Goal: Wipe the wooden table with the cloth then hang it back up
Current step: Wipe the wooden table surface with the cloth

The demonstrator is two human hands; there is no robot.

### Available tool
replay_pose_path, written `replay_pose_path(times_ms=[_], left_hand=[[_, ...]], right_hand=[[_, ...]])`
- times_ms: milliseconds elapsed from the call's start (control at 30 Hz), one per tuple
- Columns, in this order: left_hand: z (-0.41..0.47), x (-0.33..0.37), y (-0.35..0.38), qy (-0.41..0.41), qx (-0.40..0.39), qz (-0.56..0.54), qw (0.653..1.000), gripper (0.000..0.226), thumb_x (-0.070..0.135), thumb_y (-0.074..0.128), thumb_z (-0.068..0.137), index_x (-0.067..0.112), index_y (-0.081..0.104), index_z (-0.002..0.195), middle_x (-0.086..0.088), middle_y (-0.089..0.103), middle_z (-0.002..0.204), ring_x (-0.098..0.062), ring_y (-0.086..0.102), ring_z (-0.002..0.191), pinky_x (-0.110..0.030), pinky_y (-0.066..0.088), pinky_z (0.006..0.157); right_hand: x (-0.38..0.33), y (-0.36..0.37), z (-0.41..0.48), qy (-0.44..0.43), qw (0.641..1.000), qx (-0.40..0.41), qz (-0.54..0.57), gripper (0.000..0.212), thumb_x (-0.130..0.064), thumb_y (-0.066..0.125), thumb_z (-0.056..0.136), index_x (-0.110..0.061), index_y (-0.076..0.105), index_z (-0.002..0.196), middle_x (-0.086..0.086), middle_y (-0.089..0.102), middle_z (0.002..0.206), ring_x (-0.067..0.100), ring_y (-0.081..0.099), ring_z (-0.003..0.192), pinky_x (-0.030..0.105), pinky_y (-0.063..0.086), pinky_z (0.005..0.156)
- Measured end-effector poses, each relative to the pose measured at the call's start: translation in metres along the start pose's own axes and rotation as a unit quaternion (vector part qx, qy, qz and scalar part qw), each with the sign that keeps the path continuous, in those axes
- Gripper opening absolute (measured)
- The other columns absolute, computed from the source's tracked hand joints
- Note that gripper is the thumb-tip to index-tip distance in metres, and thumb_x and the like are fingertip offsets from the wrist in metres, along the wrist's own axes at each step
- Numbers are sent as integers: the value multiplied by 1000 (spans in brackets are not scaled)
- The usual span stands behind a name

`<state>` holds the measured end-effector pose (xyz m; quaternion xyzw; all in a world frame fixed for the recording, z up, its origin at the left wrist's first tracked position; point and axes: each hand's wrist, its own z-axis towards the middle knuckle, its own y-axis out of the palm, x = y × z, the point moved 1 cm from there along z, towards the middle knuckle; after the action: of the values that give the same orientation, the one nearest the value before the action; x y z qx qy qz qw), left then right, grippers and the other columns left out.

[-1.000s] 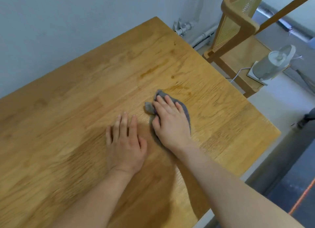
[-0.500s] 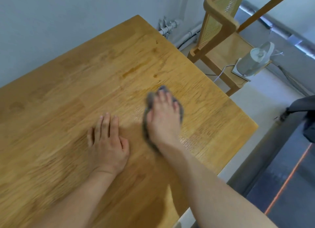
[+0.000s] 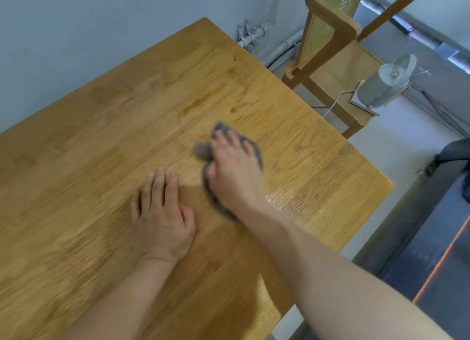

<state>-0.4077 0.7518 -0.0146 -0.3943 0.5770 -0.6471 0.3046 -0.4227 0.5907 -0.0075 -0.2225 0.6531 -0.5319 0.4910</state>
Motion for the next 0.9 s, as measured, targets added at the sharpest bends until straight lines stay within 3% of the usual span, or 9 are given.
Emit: replay_pose_path(times_ms=[100, 233, 367, 467, 600, 667, 700, 800, 900], left_hand=[[0, -2, 0, -2, 4, -3, 1000, 58, 29, 33, 82, 4, 51, 131, -15, 41, 147, -31, 34, 137, -53, 23, 111], [0, -1, -4, -10, -2, -8, 1000, 61, 30, 34, 81, 10, 46, 138, -13, 40, 149, -29, 34, 138, -54, 25, 112], [1, -2, -3, -4, -12, -3, 1000, 61, 30, 34, 84, 12, 42, 141, -12, 38, 151, -27, 30, 141, -52, 23, 114], [2, -2, -1, -4, -10, -4, 1000, 62, 30, 35, 82, 12, 42, 141, -12, 39, 149, -28, 32, 140, -52, 24, 112], [1, -2, -1, 2, 2, -14, 1000, 62, 28, 39, 78, 10, 48, 137, -13, 43, 147, -29, 37, 137, -54, 30, 107], [0, -3, -2, 6, 4, -20, 1000, 61, 29, 39, 79, 10, 49, 136, -12, 43, 147, -29, 38, 136, -53, 31, 106], [0, -4, -1, 7, 4, -24, 1000, 61, 30, 39, 80, 11, 49, 137, -11, 42, 148, -29, 37, 137, -53, 30, 107], [2, -6, -1, 7, -3, -36, 999, 60, 29, 36, 81, 13, 46, 138, -11, 40, 149, -28, 33, 139, -52, 25, 112], [1, -6, -1, 5, -4, -47, 999, 60, 29, 35, 82, 13, 45, 139, -12, 38, 150, -27, 30, 141, -50, 20, 114]], right_hand=[[-15, 6, -21, -134, 988, -67, 19, 48, -25, 47, 89, -19, 50, 137, -3, 43, 149, 14, 29, 142, 38, 19, 118], [43, -25, -15, -186, 974, -113, 65, 48, -23, 46, 80, -20, 62, 125, -4, 53, 140, 13, 39, 137, 36, 25, 115], [92, -48, 51, -7, 999, -19, 29, 48, -19, 44, 84, -22, 56, 131, -2, 48, 145, 16, 34, 140, 41, 22, 117], [60, -35, 50, 39, 999, 13, -4, 49, -20, 43, 83, -17, 54, 130, 5, 48, 145, 22, 35, 138, 38, 21, 114], [-4, -3, -31, -147, 986, -74, 12, 51, -28, 44, 83, -19, 57, 131, 0, 50, 143, 18, 38, 138, 35, 21, 113], [14, -9, -28, -240, 964, -115, -1, 52, -30, 41, 85, -21, 55, 134, -2, 48, 145, 15, 36, 139, 36, 22, 114], [28, -13, -15, -239, 965, -106, -13, 52, -31, 40, 86, -21, 55, 134, -2, 48, 145, 15, 35, 140, 37, 24, 115], [62, -27, 25, -51, 998, -18, -40, 54, -33, 36, 87, -20, 49, 138, 0, 41, 150, 17, 29, 143, 41, 23, 117], [50, -14, 39, 73, 995, 34, -67, 54, -31, 36, 91, -18, 42, 143, 0, 35, 154, 18, 23, 145, 40, 17, 118]])
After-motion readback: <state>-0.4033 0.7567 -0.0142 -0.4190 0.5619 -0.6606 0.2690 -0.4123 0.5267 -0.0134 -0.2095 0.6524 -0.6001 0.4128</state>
